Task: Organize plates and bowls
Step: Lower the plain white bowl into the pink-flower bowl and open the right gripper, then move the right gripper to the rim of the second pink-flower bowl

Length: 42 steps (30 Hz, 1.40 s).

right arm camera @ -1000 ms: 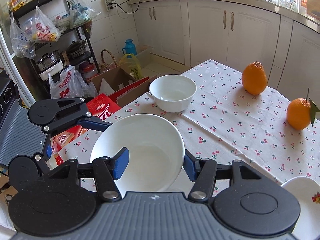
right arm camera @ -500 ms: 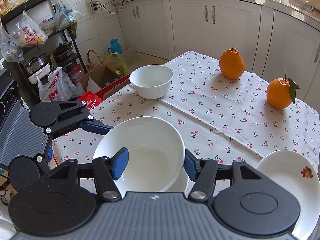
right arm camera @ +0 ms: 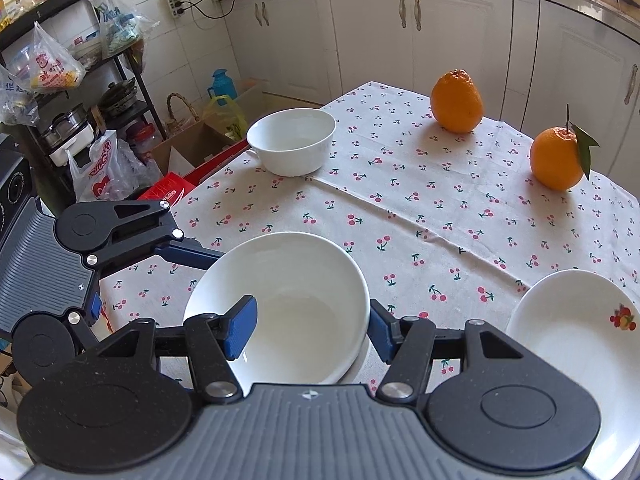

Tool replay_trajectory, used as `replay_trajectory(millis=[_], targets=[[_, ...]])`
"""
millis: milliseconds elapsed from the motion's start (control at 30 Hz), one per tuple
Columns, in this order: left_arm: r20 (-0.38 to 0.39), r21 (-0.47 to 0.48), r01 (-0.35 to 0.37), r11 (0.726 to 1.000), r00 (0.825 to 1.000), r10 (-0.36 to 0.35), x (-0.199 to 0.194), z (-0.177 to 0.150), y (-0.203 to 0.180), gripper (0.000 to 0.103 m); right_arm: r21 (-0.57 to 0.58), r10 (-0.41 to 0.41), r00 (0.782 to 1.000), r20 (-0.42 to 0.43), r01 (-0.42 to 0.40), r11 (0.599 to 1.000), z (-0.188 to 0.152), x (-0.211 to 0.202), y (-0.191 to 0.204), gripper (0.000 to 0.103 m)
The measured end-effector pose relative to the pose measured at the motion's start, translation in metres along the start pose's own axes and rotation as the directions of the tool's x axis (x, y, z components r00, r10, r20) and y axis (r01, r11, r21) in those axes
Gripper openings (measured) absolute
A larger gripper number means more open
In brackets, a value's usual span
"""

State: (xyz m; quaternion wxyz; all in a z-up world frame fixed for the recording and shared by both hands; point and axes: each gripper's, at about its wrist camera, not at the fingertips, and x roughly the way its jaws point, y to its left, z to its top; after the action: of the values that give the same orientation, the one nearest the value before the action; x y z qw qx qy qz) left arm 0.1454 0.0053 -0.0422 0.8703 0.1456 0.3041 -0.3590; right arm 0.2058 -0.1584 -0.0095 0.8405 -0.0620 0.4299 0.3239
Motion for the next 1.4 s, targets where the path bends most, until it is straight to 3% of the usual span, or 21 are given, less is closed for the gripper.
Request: replay_trajectory(millis=[500,533,633,1033,1400], targets=[[0.001,-0.008,0.017,1.0,1.0,-0.017,0.001,-0.001,0.002,0.089,-0.014,-0.028,1.0,-0.009,0.028,1.0,-0.002,0.009,0.001,0.07],[0.004,-0.003,0.015,1.0,1.0,-0.015,0.001,-0.002,0.002,0.09,-0.016,-0.028,1.0,-0.005,0.028,0.999,-0.002,0.009,0.002,0.074],[0.008,0.001,0.015,1.0,1.0,-0.015,0.001,-0.002,0.002,0.09,-0.026,-0.035,0.999,0.029,0.035,0.999,-0.002,0.005,0.004,0.103],[0.025,-0.003,-0.003,1.0,1.0,0.003,-0.022,-0.01,0.005,0.09,-0.092,-0.109,0.987,0.114,0.12,0.989,0.004,-0.006,0.022,0.103],[0.071,-0.073,-0.097,0.993,0.992,0.103,-0.052,-0.026,0.032,0.09,-0.187,-0.133,0.984,0.123,0.154,0.97,0.031,-0.006,0.053,0.103]])
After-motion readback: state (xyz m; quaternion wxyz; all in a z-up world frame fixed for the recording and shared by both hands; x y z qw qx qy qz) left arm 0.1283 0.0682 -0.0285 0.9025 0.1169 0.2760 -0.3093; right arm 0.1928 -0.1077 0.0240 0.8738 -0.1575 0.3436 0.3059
